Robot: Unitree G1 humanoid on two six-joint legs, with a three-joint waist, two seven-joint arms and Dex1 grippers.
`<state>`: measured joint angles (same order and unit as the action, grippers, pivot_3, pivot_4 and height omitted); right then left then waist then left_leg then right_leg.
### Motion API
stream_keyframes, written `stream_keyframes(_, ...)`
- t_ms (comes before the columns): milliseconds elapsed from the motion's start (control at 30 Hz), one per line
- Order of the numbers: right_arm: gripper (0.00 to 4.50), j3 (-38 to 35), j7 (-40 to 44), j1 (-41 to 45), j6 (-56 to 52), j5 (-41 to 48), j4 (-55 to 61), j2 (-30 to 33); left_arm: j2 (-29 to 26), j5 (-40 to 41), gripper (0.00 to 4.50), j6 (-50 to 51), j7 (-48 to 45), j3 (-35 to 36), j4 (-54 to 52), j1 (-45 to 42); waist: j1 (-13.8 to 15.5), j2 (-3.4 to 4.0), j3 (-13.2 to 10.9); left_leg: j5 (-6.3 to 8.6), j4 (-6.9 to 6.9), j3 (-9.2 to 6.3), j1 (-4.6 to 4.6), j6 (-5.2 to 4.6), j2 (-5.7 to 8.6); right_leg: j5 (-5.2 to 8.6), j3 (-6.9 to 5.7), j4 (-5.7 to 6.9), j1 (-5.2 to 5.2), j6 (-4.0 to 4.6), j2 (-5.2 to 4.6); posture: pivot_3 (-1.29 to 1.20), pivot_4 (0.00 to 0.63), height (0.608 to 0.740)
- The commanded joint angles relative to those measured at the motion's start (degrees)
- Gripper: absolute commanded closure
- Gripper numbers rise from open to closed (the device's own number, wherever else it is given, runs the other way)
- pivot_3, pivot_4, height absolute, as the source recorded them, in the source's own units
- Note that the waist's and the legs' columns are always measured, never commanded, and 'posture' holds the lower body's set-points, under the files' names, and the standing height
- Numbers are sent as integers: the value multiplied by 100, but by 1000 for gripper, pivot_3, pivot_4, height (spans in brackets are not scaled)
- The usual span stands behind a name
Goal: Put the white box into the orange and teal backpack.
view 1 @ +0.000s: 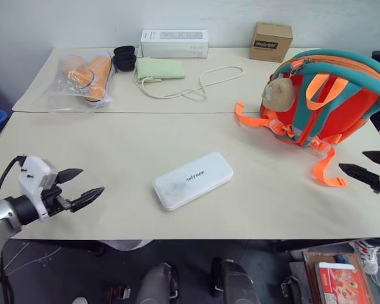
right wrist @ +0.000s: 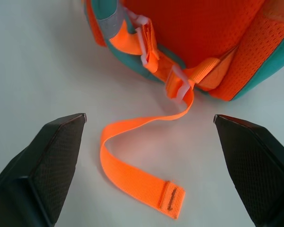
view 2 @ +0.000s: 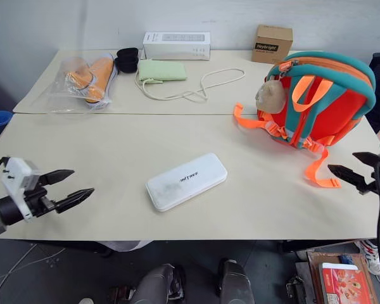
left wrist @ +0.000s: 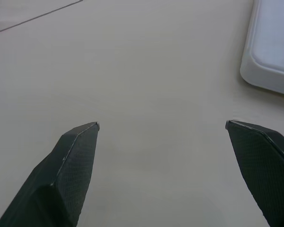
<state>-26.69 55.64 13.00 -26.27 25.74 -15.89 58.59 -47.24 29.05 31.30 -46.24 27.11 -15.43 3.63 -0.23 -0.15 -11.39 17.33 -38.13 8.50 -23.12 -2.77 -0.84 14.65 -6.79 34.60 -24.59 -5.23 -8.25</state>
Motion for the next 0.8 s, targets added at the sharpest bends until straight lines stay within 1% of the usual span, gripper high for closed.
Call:
stream_keyframes(33,463,322,139,195,-72,53,611,20,-44,63,186,-90,-277,-418,-403,-28,-1,0,0,0,3,0,0,1,0,1,0,0,0,1,1,0,150,740)
stream_keyframes(67,698,477,263,250,-146,119,832,27,-75,139,405,-118,-454,-567,-508,-54,-6,1,0,0,3,0,0,3,0,1,0,0,-1,1,3,0,150,740)
stream_keyframes(133,1339,712,417,377,-277,192,1093,34,-136,174,918,-117,-644,-817,-591,-210,-17,1,-1,0,3,5,-1,2,0,1,4,0,-3,1,5,0,150,740)
stream_keyframes(167,1763,884,471,465,-311,171,1205,16,-170,76,1262,-150,-724,-1036,-575,-332,-12,1,-1,0,0,6,-1,2,-1,1,4,1,-2,1,7,0,150,740)
stream_keyframes(233,2412,1400,372,798,-344,-58,1325,-149,-230,-337,1885,-444,-941,-1653,-385,-660,-2,1,0,-2,-3,6,2,4,-1,1,4,6,0,1,8,0,150,740)
stream_keyframes(367,3867,2174,323,1412,-428,-290,1358,-620,46,-749,3160,-646,-971,-2507,79,-1483,10,0,0,-5,-6,6,4,6,-1,0,-9,12,0,1,11,0,150,740)
stream_keyframes(400,4111,2298,334,1496,-430,-337,1363,-699,111,-827,3442,-668,-940,-2625,151,-1595,16,0,0,-6,-6,6,1,5,-1,0,-9,12,-2,1,11,0,150,740)
stream_keyframes(433,4475,2421,331,1570,-380,-417,1357,-774,146,-912,3749,-738,-948,-2724,204,-1659,14,0,0,-15,-5,5,0,-10,0,0,-10,16,-2,1,12,0,150,740)
stream_keyframes(467,4500,2551,295,1647,-322,-511,1327,-874,176,-1009,4139,-820,-952,-2822,244,-1697,12,0,0,-24,-5,5,-6,-28,-1,0,-16,28,-3,0,18,0,150,740)
stream_keyframes(500,4500,2718,177,1787,-277,-638,1231,-1058,190,-1087,4383,-906,-978,-2900,278,-1733,12,0,0,-26,-6,8,-11,-30,-1,0,-27,28,-6,0,22,0,150,740)
stream_keyframes(533,4500,2872,54,1921,-239,-760,1134,-1239,211,-1139,4448,-940,-979,-2946,316,-1777,5,0,0,-26,-8,11,-11,-31,-1,0,-40,27,-6,0,26,0,150,740)
stream_keyframes(633,4500,3084,-149,2163,-193,-1022,923,-1572,230,-1188,4448,-945,-1005,-2962,396,-1881,-6,0,0,-28,-16,18,-9,-37,0,-4,-46,23,1,-7,50,0,150,740)
stream_keyframes(800,4500,3383,-235,2409,-136,-1227,774,-2085,163,-1160,4448,-731,-1110,-2979,493,-2071,0,0,0,-30,-17,11,-8,-37,-3,-3,-47,27,-3,-6,48,0,150,740)
